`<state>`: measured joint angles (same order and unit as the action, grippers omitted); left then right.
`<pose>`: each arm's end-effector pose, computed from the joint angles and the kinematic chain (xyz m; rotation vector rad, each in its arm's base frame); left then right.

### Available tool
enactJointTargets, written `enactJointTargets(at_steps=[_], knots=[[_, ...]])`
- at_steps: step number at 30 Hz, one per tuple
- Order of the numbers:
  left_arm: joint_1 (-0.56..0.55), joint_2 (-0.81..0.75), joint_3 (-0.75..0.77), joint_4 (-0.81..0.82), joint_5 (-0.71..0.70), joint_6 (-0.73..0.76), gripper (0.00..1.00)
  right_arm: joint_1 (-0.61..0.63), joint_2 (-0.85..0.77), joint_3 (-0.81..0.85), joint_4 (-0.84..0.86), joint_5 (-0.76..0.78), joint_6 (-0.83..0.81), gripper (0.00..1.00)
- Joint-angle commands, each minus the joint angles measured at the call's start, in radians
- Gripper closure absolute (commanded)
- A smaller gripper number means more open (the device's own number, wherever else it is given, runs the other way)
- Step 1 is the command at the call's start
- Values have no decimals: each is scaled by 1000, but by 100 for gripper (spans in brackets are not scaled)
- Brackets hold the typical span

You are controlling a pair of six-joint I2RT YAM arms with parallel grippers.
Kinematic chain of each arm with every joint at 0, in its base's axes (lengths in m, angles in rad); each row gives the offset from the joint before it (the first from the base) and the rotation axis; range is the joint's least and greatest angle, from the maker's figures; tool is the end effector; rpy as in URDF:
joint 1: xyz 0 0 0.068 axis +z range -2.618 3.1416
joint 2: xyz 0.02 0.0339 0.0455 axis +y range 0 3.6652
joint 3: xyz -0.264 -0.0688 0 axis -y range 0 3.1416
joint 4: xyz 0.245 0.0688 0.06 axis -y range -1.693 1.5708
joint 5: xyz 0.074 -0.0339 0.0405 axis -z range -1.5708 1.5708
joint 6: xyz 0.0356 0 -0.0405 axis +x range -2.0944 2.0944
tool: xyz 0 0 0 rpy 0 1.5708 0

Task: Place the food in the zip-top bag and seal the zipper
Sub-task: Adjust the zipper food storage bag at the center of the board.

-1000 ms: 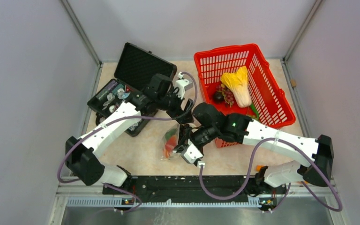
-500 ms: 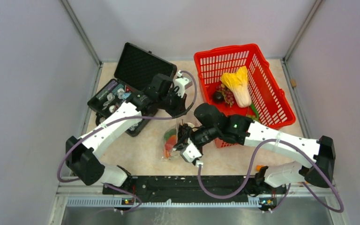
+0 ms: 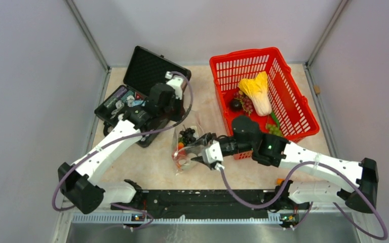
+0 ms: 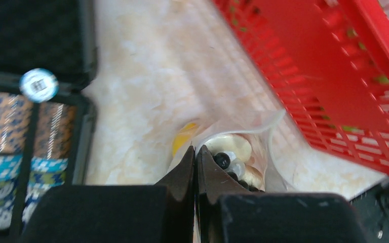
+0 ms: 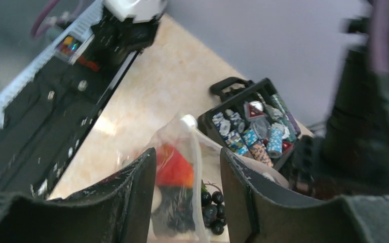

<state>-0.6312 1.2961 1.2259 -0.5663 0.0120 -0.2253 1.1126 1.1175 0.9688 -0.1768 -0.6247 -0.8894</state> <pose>0.2299 -0.1686 0.3451 0.4604 2.2033 -0.4838 0.0933 0.2362 0.3410 -1.7895 0.6370 0.7418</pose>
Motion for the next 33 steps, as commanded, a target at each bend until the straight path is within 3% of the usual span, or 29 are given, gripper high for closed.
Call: enactJointTargets(at_steps=[1, 9, 13, 15, 22, 25, 28, 33], knots=[[81, -113, -64, 115, -162, -176, 100, 15, -64, -8, 288, 192, 452, 53], [95, -213, -106, 140, -243, -363, 100, 28, -16, -42, 274, 552, 910, 43], [94, -253, -149, 157, -295, -440, 100, 115, -24, -94, 334, 957, 1051, 43], [95, -276, -178, 161, -331, -462, 100, 146, -57, -159, 433, 1068, 1075, 42], [97, -342, -236, 183, -408, -489, 100, 171, -35, -269, 527, 1167, 1260, 42], [97, -338, -238, 181, -391, -489, 100, 235, -25, -316, 625, 1253, 1218, 39], [97, -337, -249, 188, -382, -496, 100, 239, 0, -364, 768, 1216, 1213, 37], [98, -338, -252, 184, -381, -497, 100, 239, 46, -390, 842, 1291, 1238, 32]])
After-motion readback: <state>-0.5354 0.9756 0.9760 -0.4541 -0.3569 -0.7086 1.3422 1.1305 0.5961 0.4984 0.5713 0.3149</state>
